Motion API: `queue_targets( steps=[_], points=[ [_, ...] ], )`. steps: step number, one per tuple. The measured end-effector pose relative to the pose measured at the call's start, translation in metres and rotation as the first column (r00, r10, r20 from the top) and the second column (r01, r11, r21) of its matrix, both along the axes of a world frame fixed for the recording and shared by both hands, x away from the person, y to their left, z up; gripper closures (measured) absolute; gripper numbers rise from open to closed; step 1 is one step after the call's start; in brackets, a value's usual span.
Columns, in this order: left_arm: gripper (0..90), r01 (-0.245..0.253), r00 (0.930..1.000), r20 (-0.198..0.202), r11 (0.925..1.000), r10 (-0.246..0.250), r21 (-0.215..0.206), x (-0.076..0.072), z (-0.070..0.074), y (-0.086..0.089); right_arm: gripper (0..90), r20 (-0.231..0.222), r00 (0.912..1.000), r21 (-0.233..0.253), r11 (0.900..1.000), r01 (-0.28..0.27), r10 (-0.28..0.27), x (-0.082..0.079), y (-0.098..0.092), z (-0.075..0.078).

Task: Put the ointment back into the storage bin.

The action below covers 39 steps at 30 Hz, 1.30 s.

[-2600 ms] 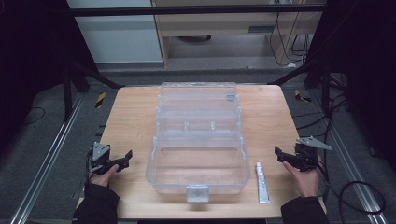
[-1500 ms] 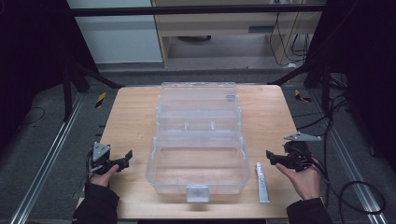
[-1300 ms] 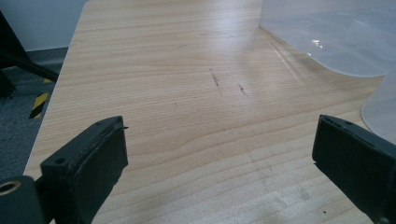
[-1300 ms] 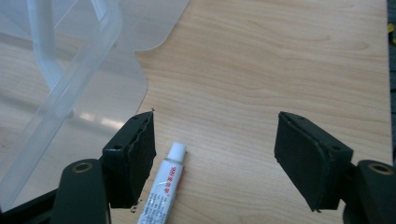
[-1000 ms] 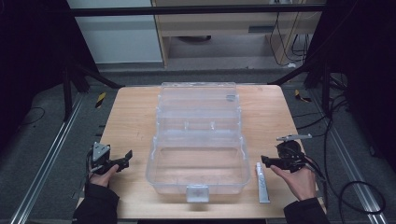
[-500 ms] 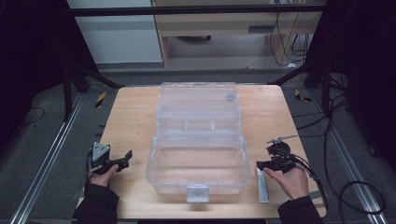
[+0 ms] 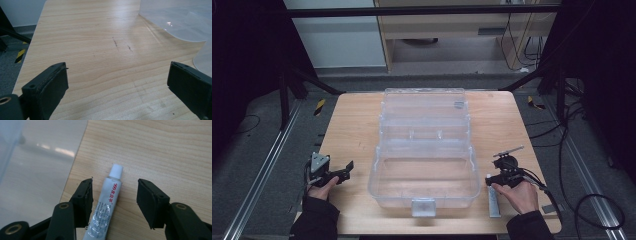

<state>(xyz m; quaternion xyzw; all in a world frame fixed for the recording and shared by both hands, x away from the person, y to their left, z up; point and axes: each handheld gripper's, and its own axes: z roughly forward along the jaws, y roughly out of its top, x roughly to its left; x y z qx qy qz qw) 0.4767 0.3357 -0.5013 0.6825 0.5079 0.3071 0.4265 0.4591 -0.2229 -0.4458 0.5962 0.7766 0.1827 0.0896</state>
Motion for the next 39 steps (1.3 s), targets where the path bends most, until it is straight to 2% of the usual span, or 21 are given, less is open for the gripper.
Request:
queue_targets(
  steps=[7, 14, 17, 21, 26, 29, 39],
  points=[
    [2.7, 0.0, 1.0, 0.0, 1.0, 0.0, -0.001, 0.0, 0.0, 0.0, 53.1, -0.047, 0.9989, -0.004, 1.0, -0.008, 0.008, 0.002, 0.003, -0.004],
    [2.7, 0.0, 1.0, 0.0, 1.0, 0.0, -0.001, 0.0, 0.0, 0.0, 57.5, -0.07, 0.9973, -0.009, 1.0, -0.02, 0.02, 0.004, 0.006, -0.009],
    [2.7, 0.001, 1.0, -0.001, 1.0, -0.001, 0.0, 0.0, 0.0, 0.0, 59.7, -0.093, 0.9955, -0.021, 1.0, -0.02, 0.018, 0.005, 0.007, -0.011],
    [2.7, 0.001, 1.0, -0.001, 1.0, -0.001, 0.0, 0.0, 0.0, 0.0, 61.8, -0.118, 0.9929, -0.014, 1.0, -0.019, 0.018, 0.006, 0.006, -0.016],
    [2.7, 0.001, 1.0, -0.001, 1.0, -0.001, 0.0, 0.0, 0.0, 0.0, 65.8, -0.132, 0.9906, -0.007, 0.999, -0.038, 0.037, 0.006, 0.005, -0.019],
    [2.7, 0.001, 1.0, -0.001, 1.0, -0.001, -0.001, 0.0, 0.0, 0.0, 68.5, -0.143, 0.9885, -0.02, 0.998, -0.052, 0.048, 0.006, 0.006, -0.02],
    [2.7, 0.001, 1.0, -0.001, 1.0, -0.001, 0.0, 0.0, 0.0, 0.0, 69.3, -0.165, 0.983, -0.044, 0.995, -0.089, 0.081, 0.008, 0.008, -0.021]
  ],
)
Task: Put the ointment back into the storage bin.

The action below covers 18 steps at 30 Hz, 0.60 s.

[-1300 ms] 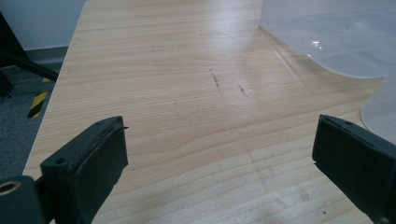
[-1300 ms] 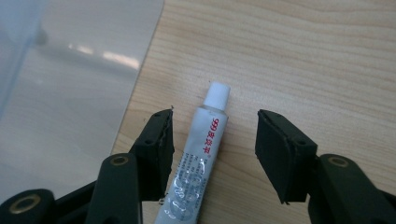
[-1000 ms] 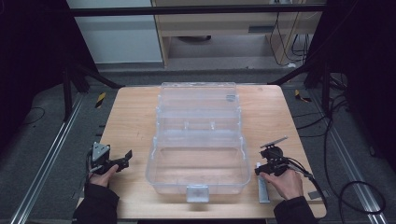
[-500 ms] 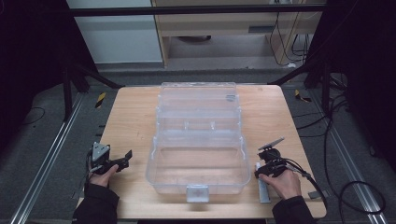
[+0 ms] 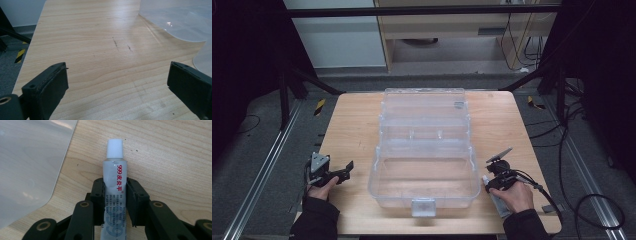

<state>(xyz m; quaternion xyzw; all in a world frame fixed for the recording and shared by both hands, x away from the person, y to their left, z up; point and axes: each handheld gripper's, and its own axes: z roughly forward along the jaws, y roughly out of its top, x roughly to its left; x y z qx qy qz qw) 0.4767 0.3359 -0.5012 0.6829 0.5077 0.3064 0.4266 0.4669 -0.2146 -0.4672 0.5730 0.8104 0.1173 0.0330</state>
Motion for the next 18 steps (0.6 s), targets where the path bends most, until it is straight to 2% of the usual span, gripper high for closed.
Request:
queue_targets(
  steps=[6, 11, 17, 18],
  points=[
    [2.7, -0.001, 1.0, 0.0, 1.0, 0.001, 0.0, 0.0, 0.0, 0.0, 69.8, -0.022, 0.9996, -0.016, 1.0, -0.018, 0.018, 0.003, 0.002, 0.001],
    [2.7, 0.001, 1.0, -0.002, 1.0, -0.001, 0.004, 0.0, 0.0, 0.0, 69.9, -0.018, 0.9994, -0.024, 0.999, -0.03, 0.03, 0.004, 0.0, 0.002],
    [2.7, -0.002, 1.0, -0.004, 1.0, 0.002, 0.002, 0.0, 0.0, 0.0, 69.9, 0.022, 0.999, 0.014, 0.999, -0.04, 0.039, 0.001, -0.008, 0.016],
    [2.7, 0.0, 1.0, -0.004, 1.0, 0.0, 0.006, 0.0, 0.0, 0.0, 70.0, 0.05, 0.9978, 0.02, 0.999, -0.044, 0.043, 0.001, -0.011, 0.023]
  ],
)
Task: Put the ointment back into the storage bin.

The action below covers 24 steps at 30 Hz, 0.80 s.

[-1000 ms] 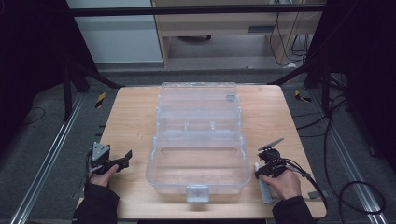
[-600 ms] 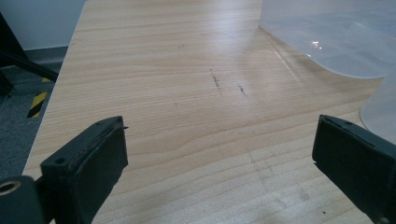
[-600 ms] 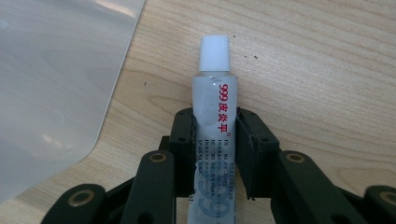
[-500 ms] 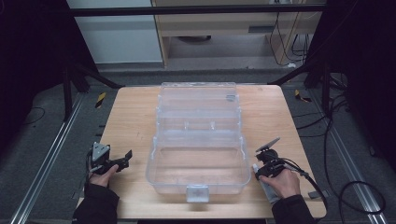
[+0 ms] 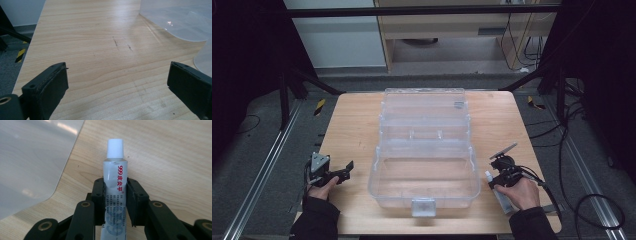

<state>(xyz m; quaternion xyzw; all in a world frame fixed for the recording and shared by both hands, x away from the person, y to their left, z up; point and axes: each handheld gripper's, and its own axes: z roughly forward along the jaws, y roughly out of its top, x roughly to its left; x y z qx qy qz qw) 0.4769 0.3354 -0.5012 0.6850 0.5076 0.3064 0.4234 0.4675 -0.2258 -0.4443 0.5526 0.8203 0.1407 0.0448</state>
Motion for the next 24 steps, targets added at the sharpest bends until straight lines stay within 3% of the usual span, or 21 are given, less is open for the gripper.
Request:
queue_targets(
  steps=[5, 11, 14, 15, 16, 17, 18, 19, 23, 24],
  points=[
    [2.7, -0.001, 1.0, 0.0, 1.0, 0.001, -0.001, 0.0, 0.0, 0.0, 69.9, 0.053, 0.9986, 0.031, 1.0, 0.0, -0.002, -0.003, -0.007, 0.013],
    [2.7, 0.001, 1.0, 0.003, 1.0, -0.001, -0.002, 0.0, 0.0, 0.0, 69.9, 0.134, 0.991, 0.068, 0.998, -0.016, 0.007, -0.005, -0.012, 0.029],
    [2.7, 0.002, 1.0, 0.003, 1.0, -0.002, -0.001, 0.0, 0.0, 0.0, 69.9, 0.214, 0.9765, 0.107, 0.993, -0.049, 0.025, -0.008, -0.015, 0.04],
    [2.7, 0.002, 1.0, 0.003, 1.0, -0.002, -0.001, 0.0, 0.0, 0.0, 69.9, 0.214, 0.9765, 0.107, 0.993, -0.049, 0.025, -0.008, -0.015, 0.04],
    [2.7, 0.003, 1.0, 0.003, 1.0, -0.003, -0.003, 0.0, 0.0, 0.0, 69.9, 0.259, 0.9647, 0.125, 0.989, -0.084, 0.049, -0.01, -0.016, 0.047],
    [2.7, 0.003, 1.0, 0.003, 1.0, -0.003, -0.003, 0.0, 0.0, 0.0, 69.9, 0.259, 0.9647, 0.125, 0.989, -0.084, 0.049, -0.01, -0.016, 0.047],
    [2.7, 0.003, 1.0, 0.002, 1.0, -0.003, -0.004, 0.0, 0.0, 0.0, 69.9, 0.292, 0.9535, 0.14, 0.983, -0.119, 0.074, -0.012, -0.018, 0.053],
    [2.7, 0.003, 1.0, 0.002, 1.0, -0.003, -0.004, 0.0, 0.0, 0.0, 69.9, 0.292, 0.9535, 0.14, 0.983, -0.119, 0.074, -0.012, -0.018, 0.053],
    [2.7, 0.004, 1.0, 0.002, 1.0, -0.004, -0.005, 0.0, 0.0, 0.0, 69.9, 0.345, 0.9308, 0.118, 0.978, -0.171, 0.121, -0.012, -0.016, 0.062],
    [2.7, 0.003, 1.0, 0.001, 1.0, -0.003, -0.006, 0.0, 0.0, 0.0, 69.9, 0.361, 0.9211, 0.109, 0.974, -0.196, 0.145, -0.013, -0.013, 0.067]
  ],
)
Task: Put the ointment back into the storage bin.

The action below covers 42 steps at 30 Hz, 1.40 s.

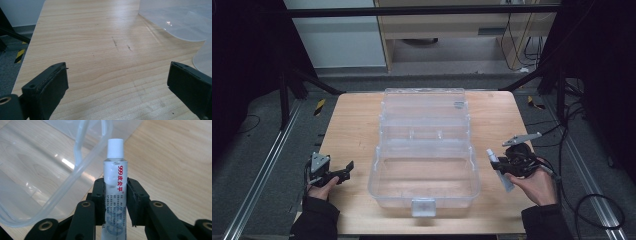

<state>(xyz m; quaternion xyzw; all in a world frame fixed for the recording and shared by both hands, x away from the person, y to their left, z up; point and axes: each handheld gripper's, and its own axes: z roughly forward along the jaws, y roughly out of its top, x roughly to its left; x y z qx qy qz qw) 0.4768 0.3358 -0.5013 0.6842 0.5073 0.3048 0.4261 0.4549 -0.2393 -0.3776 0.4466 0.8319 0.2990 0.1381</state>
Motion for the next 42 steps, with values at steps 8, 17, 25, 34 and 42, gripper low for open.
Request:
queue_targets(
  steps=[8, 17, 25, 34, 42],
  points=[
    [2.7, 0.0, 1.0, 0.0, 1.0, 0.0, -0.001, 0.0, 0.0, 0.0, 69.9, 0.046, 0.9946, -0.003, 0.996, -0.093, 0.093, 0.002, 0.009, 0.02],
    [2.7, 0.0, 1.0, 0.001, 1.0, 0.0, -0.004, 0.0, 0.0, 0.0, 69.9, 0.069, 0.97, -0.027, 0.972, -0.232, 0.233, 0.007, 0.025, 0.047],
    [2.7, 0.001, 1.0, 0.001, 1.0, -0.001, -0.004, 0.0, 0.0, 0.0, 69.9, 0.054, 0.9394, -0.06, 0.94, -0.335, 0.339, 0.012, 0.045, 0.058],
    [2.7, 0.002, 1.0, 0.0, 1.0, -0.002, -0.004, 0.0, 0.0, 0.0, 69.8, 0.028, 0.8823, -0.105, 0.879, -0.465, 0.47, 0.015, 0.083, 0.064],
    [2.7, 0.004, 1.0, 0.001, 1.0, -0.004, -0.005, 0.0, 0.0, 0.0, 69.8, -0.025, 0.8336, -0.148, 0.823, -0.549, 0.552, 0.02, 0.112, 0.056]
  ],
)
